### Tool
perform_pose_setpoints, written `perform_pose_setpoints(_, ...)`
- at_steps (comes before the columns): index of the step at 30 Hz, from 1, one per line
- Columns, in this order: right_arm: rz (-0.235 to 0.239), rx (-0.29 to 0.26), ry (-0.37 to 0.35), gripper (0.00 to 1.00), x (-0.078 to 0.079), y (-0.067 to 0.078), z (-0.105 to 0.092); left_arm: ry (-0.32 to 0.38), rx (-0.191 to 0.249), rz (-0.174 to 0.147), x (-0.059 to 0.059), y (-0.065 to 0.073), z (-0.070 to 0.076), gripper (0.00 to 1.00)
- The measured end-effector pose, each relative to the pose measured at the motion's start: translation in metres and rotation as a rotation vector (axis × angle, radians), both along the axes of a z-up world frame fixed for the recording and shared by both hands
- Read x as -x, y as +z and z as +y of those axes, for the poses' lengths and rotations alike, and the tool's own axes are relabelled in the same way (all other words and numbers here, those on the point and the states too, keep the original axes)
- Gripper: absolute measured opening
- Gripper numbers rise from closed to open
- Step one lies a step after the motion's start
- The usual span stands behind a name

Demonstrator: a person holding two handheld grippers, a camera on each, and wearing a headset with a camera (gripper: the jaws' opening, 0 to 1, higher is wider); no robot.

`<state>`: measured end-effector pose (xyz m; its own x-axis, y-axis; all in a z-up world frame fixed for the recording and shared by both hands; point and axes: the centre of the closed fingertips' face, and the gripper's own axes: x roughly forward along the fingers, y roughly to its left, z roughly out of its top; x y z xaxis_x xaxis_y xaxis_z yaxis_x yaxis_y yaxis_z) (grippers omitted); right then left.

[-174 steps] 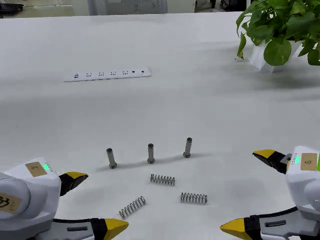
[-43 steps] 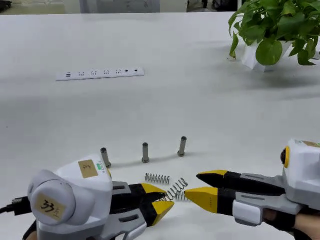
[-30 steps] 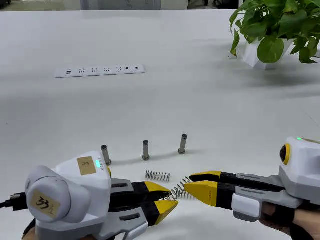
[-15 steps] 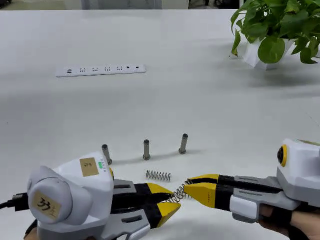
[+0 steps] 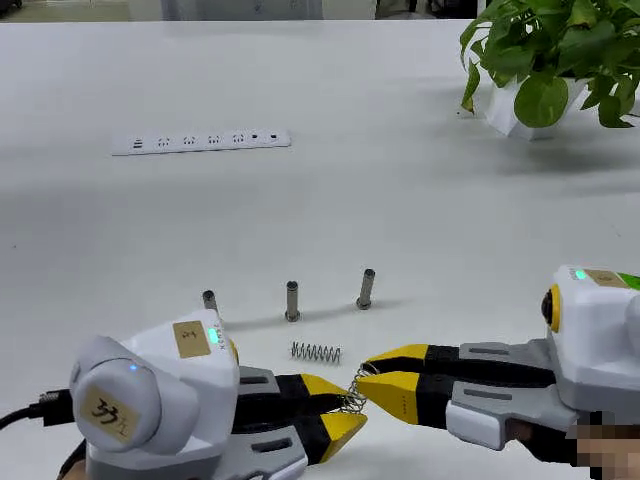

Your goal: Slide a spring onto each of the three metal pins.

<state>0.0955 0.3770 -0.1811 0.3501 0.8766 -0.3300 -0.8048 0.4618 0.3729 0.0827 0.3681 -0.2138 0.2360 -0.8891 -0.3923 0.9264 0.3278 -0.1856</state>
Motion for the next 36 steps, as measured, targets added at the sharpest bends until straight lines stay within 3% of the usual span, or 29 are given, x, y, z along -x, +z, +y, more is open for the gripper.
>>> perform_pose_setpoints(10, -0.021, 0.036, 0.028, 0.12, 0.002, -0.001, 0.000, -0.017, -0.014, -0.006, 0.002, -0.001, 0.002, 0.10)
perform_pose_setpoints(12, -0.072, 0.105, 0.066, 0.15, 0.003, -0.005, -0.002, -0.025, -0.016, -0.012, 0.003, -0.001, 0.002, 0.10)
perform_pose_setpoints(14, -0.130, 0.208, 0.113, 0.29, 0.004, -0.009, -0.005, -0.038, -0.034, -0.031, 0.002, -0.001, 0.003, 0.10)
perform_pose_setpoints(16, -0.171, 0.287, 0.191, 0.27, 0.007, -0.009, -0.007, -0.052, -0.045, -0.038, 0.000, -0.001, 0.004, 0.10)
perform_pose_setpoints(18, -0.201, 0.323, 0.229, 0.27, 0.006, -0.007, -0.007, -0.068, -0.060, -0.050, -0.001, -0.002, 0.005, 0.10)
perform_pose_setpoints(25, -0.221, 0.367, 0.371, 0.27, 0.006, 0.003, -0.001, -0.149, -0.134, -0.097, 0.000, -0.007, 0.008, 0.10)
perform_pose_setpoints(30, -0.228, 0.452, 0.507, 0.26, 0.016, -0.003, 0.000, -0.209, -0.190, -0.124, 0.005, -0.013, 0.009, 0.10)
perform_pose_setpoints(34, -0.251, 0.522, 0.576, 0.25, 0.017, -0.011, 0.000, -0.232, -0.220, -0.136, 0.006, -0.018, 0.011, 0.10)
perform_pose_setpoints(36, -0.249, 0.531, 0.603, 0.23, 0.018, -0.014, 0.003, -0.246, -0.230, -0.142, 0.008, -0.018, 0.011, 0.10)
